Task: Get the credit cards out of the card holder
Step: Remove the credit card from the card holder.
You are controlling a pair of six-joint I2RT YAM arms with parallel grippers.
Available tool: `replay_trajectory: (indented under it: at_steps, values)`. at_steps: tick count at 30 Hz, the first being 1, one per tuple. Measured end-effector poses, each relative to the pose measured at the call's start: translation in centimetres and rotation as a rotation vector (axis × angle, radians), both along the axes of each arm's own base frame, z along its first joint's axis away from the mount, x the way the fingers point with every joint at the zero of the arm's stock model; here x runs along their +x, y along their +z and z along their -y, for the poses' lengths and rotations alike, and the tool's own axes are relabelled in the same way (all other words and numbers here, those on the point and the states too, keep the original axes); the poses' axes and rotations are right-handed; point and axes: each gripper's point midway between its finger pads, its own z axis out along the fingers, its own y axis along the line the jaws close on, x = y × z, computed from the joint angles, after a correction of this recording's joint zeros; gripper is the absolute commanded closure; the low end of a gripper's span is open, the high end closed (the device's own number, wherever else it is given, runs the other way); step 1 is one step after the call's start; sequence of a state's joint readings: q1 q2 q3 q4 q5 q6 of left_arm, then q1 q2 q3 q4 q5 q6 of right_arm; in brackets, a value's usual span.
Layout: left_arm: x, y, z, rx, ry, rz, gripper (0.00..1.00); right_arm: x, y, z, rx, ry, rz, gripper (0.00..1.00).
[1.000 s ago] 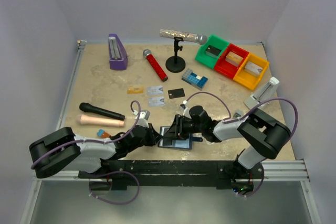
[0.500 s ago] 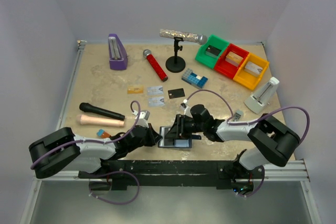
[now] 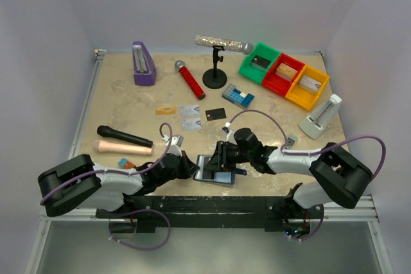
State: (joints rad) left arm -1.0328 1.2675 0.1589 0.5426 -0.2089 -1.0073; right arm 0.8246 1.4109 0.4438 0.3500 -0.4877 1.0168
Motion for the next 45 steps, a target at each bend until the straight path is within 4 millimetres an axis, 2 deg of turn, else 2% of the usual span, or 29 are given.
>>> replay_trajectory:
  at_steps: [21, 32, 40, 45]
  values:
    - [0.0, 0.0, 0.1, -0.021, 0.008, -0.005, 1.0, 0.1, 0.6, 0.5, -0.015, -0.018, 0.018, 0.8]
    - [-0.3, 0.0, -0.4, -0.031, 0.017, -0.008, 1.0, 0.1, 0.1, 1.0, -0.045, -0.034, 0.013, 0.89]
    - [-0.4, 0.0, -0.6, -0.028, 0.021, -0.008, 1.0, 0.2, -0.3, 1.3, -0.064, -0.045, 0.012, 1.0]
    - [-0.4, 0.0, -0.9, -0.022, 0.028, -0.008, 1.0, 0.3, -0.7, 1.5, -0.082, -0.057, 0.01, 1.0]
